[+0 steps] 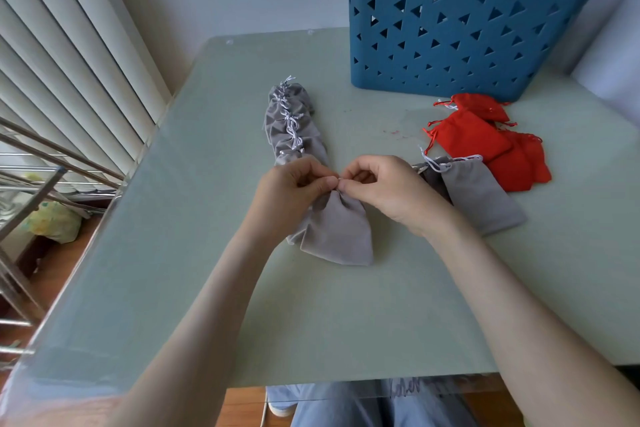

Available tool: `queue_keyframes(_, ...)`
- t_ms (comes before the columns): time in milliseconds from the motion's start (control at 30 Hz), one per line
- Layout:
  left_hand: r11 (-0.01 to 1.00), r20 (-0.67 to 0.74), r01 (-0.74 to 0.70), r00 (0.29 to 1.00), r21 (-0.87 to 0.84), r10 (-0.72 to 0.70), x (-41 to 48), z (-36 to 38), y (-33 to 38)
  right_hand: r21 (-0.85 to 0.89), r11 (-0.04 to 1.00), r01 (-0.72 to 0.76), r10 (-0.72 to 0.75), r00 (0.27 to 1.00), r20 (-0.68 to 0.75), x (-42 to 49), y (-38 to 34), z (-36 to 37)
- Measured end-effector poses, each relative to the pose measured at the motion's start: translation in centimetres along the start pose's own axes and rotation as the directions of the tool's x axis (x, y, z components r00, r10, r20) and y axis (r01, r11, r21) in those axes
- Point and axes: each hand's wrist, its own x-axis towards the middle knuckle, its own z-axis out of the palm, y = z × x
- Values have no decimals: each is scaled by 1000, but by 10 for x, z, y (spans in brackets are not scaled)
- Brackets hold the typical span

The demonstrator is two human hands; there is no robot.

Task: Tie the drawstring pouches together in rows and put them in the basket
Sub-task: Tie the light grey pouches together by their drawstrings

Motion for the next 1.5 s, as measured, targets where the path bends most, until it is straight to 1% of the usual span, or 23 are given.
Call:
queue_keyframes(67,999,-14,16,1000,50,-16,1,0,-3,-13,1000,4,-4,1000,-13,0,1,0)
queue_keyframes(167,990,-19,-4,1000,141,7,3,1,-6,14,1000,-14,14,1000,7,-1,2,1)
queue_keyframes(300,961,-39,-67,996,269,80,-1,6,-3,25,999,-29,29,1000,9,-2,3,3)
queue_keyframes(400,940,-35,-125,989,316,143,-2,8,-3,35,999,-29,29,1000,7,-1,2,5)
queue_keyframes(500,915,-41,-157,982,373,186,0,9,-4,80,997,-24,24,1000,6,-1,1,6)
queue_keyframes(600,895,-80,-179,970,408,231,0,10,-6,146,989,-39,37,999,12,0,0,5)
queue_keyframes(667,879,-103,-217,953,425,285,0,11,-7,226,973,-54,50,998,23,1,-2,3)
queue_keyframes(800,804,-100,-384,874,454,475,-2,12,-8,410,908,-86,47,993,106,0,-5,0)
queue_keyframes(900,790,-125,-435,839,433,530,-3,11,-7,455,888,-61,9,993,116,0,-6,0)
queue_keyframes(1133,806,-157,-433,835,405,527,-2,10,-6,370,927,58,-65,998,7,0,-9,2)
queue_keyframes(1200,803,-167,-430,831,412,531,-2,10,-7,339,938,76,-74,997,-18,0,-7,3)
queue_keyframes(1300,830,-215,-382,843,406,493,-1,11,-8,275,958,79,-74,997,-27,0,-7,4)
queue_keyframes(1367,826,-257,-363,829,432,498,0,10,-10,262,963,66,-55,997,-49,1,-7,4)
queue_keyframes(1433,807,-306,-339,799,483,518,1,7,-11,258,965,55,-32,995,-93,2,-8,1)
queue_keyframes(1500,795,-334,-309,784,522,524,2,4,-10,223,973,59,-29,990,-135,3,-8,-2)
